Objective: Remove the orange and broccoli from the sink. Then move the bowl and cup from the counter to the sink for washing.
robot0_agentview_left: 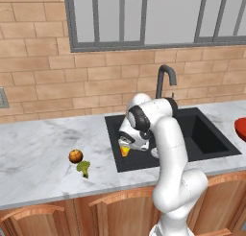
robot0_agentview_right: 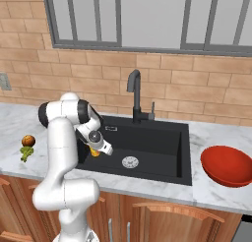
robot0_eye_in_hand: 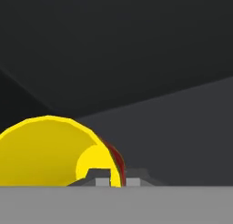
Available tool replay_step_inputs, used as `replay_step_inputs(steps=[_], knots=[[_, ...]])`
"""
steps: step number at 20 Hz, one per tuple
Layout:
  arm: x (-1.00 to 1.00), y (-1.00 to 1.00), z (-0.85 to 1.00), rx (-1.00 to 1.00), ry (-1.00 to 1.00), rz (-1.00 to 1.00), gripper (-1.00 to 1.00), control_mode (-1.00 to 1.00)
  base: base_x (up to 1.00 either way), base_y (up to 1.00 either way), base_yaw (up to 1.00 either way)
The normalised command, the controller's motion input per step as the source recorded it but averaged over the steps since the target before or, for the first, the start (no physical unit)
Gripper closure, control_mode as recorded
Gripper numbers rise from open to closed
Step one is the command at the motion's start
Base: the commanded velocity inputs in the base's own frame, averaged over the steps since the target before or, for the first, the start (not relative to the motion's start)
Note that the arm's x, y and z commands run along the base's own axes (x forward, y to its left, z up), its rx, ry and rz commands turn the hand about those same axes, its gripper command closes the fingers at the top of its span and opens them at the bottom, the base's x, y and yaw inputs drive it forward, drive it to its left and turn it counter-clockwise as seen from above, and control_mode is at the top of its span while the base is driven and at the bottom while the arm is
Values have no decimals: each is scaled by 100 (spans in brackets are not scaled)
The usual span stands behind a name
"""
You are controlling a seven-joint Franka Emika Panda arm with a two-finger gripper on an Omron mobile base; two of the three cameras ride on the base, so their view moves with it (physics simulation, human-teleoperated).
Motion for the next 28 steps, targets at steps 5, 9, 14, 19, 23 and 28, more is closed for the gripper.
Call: replay_step_inputs(steps=[5, 9, 14, 19, 23, 28], knots=[[13, 0, -26, -2, 0, 0, 100, -100, 0, 0, 0], [12, 0, -23, 0, 0, 0, -100, -100, 0, 0, 0], [10, 0, -12, 0, 0, 0, -100, -100, 0, 0, 0], [3, 0, -1, 0, 0, 0, -100, -100, 0, 0, 0], [0, -1, 9, 0, 0, 0, -100, -100, 0, 0, 0], [-2, -7, 21, 0, 0, 0, -100, -100, 0, 0, 0]])
